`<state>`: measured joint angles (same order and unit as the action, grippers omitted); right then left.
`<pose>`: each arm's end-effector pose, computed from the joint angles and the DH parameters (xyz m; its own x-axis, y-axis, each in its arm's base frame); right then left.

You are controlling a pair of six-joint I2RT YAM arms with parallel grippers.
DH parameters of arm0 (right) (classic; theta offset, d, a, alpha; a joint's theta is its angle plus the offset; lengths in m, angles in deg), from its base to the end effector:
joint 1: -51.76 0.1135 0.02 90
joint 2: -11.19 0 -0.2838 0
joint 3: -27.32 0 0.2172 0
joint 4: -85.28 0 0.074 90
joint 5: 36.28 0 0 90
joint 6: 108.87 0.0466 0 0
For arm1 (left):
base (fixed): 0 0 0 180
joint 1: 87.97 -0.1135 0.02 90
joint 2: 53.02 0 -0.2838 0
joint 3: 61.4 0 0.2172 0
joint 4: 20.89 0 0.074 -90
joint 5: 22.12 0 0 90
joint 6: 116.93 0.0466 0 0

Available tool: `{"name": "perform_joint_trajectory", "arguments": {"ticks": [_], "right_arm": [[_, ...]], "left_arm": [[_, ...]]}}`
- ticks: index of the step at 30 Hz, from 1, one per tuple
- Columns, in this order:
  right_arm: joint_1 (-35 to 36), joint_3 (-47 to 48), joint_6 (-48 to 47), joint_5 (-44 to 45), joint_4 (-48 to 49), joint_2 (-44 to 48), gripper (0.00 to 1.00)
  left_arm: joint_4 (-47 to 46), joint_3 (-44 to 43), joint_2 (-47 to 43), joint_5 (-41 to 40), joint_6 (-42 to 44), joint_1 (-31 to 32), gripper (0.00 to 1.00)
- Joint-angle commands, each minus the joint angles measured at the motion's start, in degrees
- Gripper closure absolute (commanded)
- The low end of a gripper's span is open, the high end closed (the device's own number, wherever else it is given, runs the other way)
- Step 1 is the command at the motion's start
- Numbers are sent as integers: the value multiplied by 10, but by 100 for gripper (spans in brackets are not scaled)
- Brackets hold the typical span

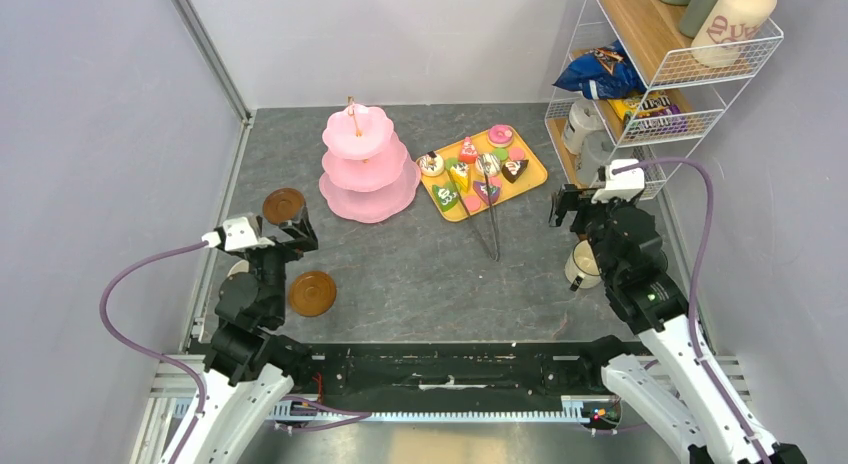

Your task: Serve the afternoon tea

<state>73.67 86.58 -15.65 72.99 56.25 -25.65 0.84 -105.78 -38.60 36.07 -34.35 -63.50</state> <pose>0.1086 0.0271 0.3529 -0.1093 0.0132 -0.9939 -0.0420 0.9990 0.0179 0.0518 0.0034 0.3089 0.1451 -0.1866 -0.9717 -0.1050 0.9736 -0.2026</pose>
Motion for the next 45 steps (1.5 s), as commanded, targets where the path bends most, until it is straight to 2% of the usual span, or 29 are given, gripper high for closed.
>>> {"name": "perform_joint_trajectory", "arguments": {"ticks": [1,5,12,14,19,22,27,34,40,45], "right_arm": [[1,44,31,-12,-21,-50,3],[1,105,47,-82,-80,-143,3],[1,213,155,-87,-147,-303,3],[1,223,167,-93,-143,-330,3],[1,177,148,-159,-65,-363,3],[1,197,151,-139,-79,-409,4],[7,224,147,-104,-72,-482,14],[56,247,148,-26,-60,-579,23],[85,258,138,33,-48,-636,33],[116,277,129,79,-41,-678,37]], "left_arm": [[-12,-19,-13,0,-10,-3,0],[-14,-18,-31,15,-16,-3,0],[-11,-16,-57,17,-22,-3,0],[-11,-17,-58,20,-24,-3,0],[-12,-17,-64,28,-26,-2,0],[-14,-16,-66,31,-26,-2,0],[-14,-16,-70,35,-27,-2,0],[-17,-16,-69,37,-26,-3,0],[-17,-15,-70,39,-25,-3,1],[-17,-15,-70,40,-25,-2,1]]}}
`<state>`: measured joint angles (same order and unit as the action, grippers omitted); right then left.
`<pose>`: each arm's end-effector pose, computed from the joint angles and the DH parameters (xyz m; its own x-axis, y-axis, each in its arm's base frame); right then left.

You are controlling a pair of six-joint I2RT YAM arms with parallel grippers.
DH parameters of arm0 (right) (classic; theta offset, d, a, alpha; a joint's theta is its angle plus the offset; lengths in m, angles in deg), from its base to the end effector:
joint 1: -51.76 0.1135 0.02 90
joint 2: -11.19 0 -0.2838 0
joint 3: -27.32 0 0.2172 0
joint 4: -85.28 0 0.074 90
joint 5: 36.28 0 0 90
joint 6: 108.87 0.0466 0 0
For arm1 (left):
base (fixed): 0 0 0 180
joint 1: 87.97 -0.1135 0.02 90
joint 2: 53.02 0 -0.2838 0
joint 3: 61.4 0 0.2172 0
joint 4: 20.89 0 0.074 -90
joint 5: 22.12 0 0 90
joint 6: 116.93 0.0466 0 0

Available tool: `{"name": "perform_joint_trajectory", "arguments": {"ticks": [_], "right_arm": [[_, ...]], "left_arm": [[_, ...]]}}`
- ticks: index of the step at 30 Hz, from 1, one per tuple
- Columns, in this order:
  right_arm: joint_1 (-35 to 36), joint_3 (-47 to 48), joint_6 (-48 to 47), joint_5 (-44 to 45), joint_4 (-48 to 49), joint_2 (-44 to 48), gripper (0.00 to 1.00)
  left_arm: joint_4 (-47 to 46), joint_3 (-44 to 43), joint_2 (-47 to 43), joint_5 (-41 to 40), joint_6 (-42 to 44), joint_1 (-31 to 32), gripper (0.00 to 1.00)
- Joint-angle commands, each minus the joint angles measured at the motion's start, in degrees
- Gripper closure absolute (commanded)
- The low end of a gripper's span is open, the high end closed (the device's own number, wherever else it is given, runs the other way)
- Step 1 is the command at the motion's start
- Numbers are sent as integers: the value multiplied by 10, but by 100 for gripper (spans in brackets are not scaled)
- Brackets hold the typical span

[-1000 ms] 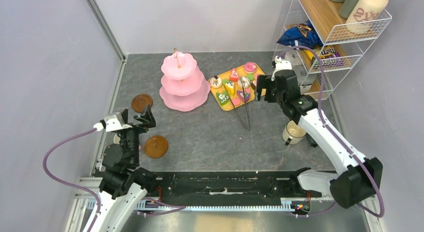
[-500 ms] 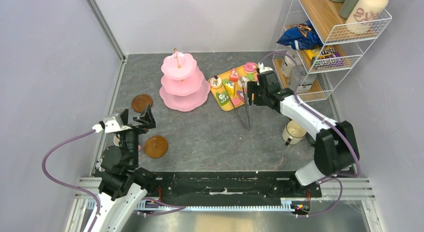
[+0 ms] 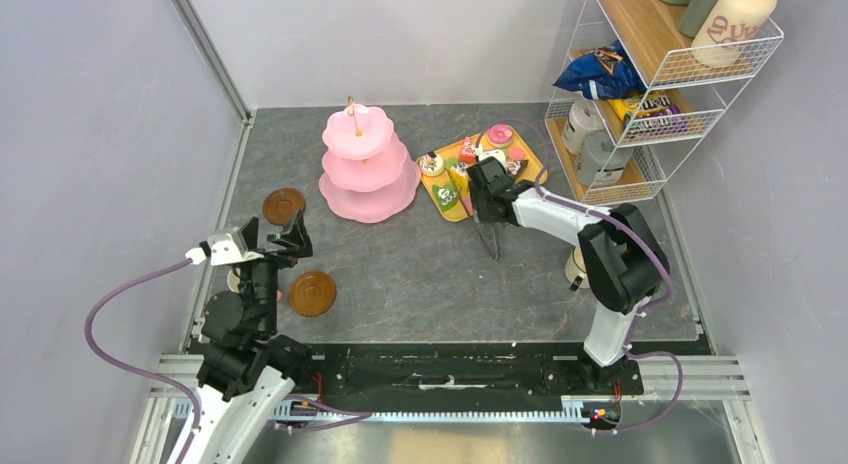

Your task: Serve the afternoon tea

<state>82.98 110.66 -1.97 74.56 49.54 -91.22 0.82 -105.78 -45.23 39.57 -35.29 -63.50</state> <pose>0.3113 0.1693 0.2236 -0.7586 -0.1421 -0.6359 -0.0926 0.9895 -0.1107 0.0313 0.0100 0.3110 0.2389 -0.2493 -0.9385 -0.0180 0.9652 -0.2610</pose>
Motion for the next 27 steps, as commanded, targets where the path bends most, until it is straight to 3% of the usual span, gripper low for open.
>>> {"name": "perform_joint_trajectory", "arguments": {"ticks": [1,12,23,27], "right_arm": [[29,41,-11,77,26,-29,39],[45,69,-9,169,18,-71,60],[47,74,4,158,-3,-56,96],[50,71,16,151,-25,-11,100]], "left_arm": [[-16,-16,-4,5,-16,-3,1],[-14,-17,-3,8,-16,-3,2],[-10,-20,3,14,-15,-3,4],[-9,-20,9,18,-12,-3,4]]}}
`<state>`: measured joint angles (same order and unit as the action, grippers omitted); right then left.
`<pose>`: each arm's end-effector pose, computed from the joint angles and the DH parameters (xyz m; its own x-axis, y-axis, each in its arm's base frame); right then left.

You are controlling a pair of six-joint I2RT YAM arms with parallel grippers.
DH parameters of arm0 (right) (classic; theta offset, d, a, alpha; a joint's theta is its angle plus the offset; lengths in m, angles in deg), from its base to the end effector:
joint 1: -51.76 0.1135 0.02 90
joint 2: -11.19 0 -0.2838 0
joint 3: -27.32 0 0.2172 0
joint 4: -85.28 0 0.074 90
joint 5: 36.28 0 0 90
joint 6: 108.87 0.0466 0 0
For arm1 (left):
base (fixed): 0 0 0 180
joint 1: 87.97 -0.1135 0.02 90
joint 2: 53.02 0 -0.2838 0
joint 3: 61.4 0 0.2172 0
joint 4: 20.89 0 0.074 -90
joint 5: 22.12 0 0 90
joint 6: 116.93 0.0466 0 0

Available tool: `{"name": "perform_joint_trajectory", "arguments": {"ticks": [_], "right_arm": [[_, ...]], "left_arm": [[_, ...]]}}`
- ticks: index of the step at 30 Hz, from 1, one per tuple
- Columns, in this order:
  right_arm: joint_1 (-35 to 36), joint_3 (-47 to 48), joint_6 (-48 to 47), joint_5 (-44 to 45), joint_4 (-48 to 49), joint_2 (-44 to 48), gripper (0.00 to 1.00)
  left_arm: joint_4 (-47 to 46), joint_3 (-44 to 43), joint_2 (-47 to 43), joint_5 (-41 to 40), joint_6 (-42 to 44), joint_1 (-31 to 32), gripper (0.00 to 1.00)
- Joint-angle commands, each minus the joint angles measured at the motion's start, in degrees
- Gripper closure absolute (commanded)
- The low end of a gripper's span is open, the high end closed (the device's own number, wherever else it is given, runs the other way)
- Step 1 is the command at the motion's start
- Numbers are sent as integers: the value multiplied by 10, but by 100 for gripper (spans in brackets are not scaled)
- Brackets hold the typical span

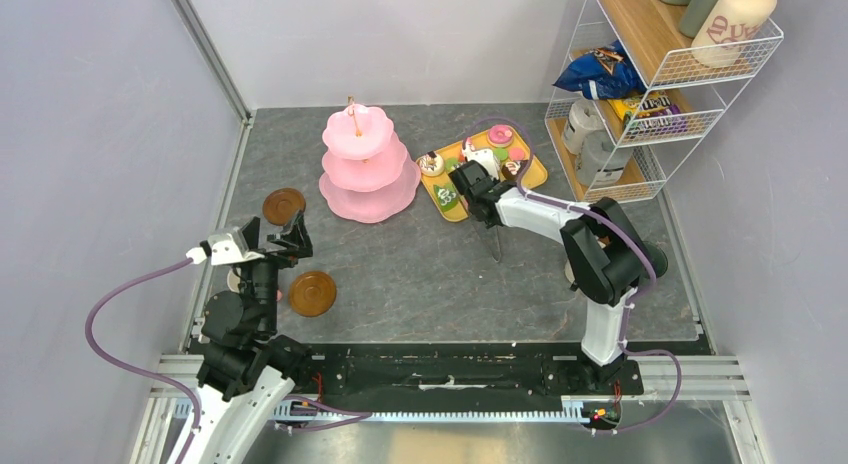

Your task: Serve the afternoon tea

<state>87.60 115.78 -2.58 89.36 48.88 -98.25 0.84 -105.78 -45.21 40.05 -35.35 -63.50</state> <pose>0.3220 0.1991 0.2091 -0.7174 -0.2370 -0.6551 -0.0208 0.9472 -0.3199 0.0314 0.0096 0.3110 0.2371 -0.2502 -0.9387 -0.0098 0.9656 -0.2598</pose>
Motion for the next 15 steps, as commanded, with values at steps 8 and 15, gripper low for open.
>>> {"name": "perform_joint_trajectory", "arguments": {"ticks": [8,15], "right_arm": [[13,1,38,-14,-58,163,100],[40,-28,44,-48,-78,262,100]], "left_arm": [[1,-40,54,55,-17,-3,3],[44,-105,132,110,-91,-3,0]]}}
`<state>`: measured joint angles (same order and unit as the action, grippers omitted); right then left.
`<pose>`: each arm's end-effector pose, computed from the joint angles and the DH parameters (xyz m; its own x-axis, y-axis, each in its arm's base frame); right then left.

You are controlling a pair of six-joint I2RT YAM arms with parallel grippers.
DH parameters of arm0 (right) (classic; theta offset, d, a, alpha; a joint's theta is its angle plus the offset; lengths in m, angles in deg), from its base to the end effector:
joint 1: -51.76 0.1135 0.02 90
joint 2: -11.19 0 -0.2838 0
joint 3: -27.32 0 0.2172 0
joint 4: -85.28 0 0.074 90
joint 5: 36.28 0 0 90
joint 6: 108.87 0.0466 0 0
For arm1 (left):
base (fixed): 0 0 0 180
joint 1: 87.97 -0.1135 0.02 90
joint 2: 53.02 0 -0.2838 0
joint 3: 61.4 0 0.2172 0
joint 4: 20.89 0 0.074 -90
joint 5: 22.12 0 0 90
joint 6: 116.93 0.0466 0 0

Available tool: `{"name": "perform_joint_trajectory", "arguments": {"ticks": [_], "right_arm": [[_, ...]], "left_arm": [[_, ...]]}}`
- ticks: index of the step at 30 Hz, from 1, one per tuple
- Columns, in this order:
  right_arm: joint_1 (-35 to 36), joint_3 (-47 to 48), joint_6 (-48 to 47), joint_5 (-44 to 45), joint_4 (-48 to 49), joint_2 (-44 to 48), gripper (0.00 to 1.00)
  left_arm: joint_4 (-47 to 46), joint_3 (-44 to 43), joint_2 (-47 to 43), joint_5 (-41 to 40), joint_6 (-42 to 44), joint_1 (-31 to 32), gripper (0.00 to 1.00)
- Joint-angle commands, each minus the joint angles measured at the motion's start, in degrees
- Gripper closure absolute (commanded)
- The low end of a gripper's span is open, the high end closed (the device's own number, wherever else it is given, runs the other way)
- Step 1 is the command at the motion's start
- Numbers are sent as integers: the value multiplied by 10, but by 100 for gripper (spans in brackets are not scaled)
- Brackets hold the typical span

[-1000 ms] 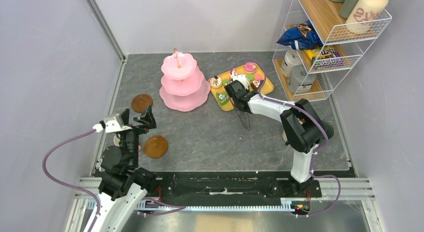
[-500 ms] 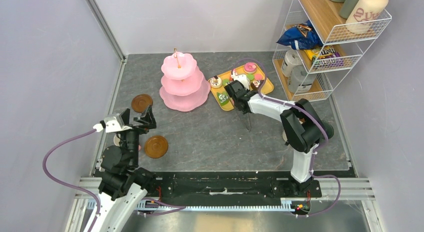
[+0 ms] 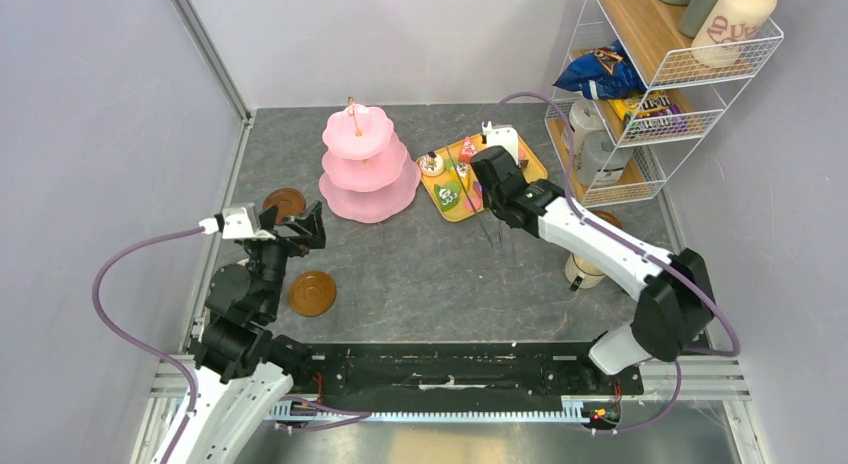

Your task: Serve the afternoon tea

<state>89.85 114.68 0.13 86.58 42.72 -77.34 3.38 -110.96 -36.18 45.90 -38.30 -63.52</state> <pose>0.2609 0.1723 0.3146 -0.5827 -0.1092 -0.8053 -0.0211 0.9926 -0.1194 0.0500 -0.0036 0.3303 0.1219 -0.2563 -0.9589 0.0722 0.9658 -0.2489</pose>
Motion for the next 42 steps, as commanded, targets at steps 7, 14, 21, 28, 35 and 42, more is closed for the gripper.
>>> {"name": "perform_joint_trajectory", "arguments": {"ticks": [7,14,21,28,35,42], "right_arm": [[57,-32,35,-44,-26,112,100],[90,-53,57,-70,-7,137,100],[109,-54,72,-93,2,132,100],[116,-56,76,-101,9,132,100],[119,-61,85,-113,17,131,100],[119,-60,91,-119,22,123,100]], "left_arm": [[35,-97,171,208,-164,-2,0],[-63,-92,289,360,-290,5,0],[-169,-75,376,325,-355,79,0],[-245,-65,448,284,-405,120,4],[-292,-52,481,229,-422,153,16],[-320,-33,487,222,-442,160,38]]}}
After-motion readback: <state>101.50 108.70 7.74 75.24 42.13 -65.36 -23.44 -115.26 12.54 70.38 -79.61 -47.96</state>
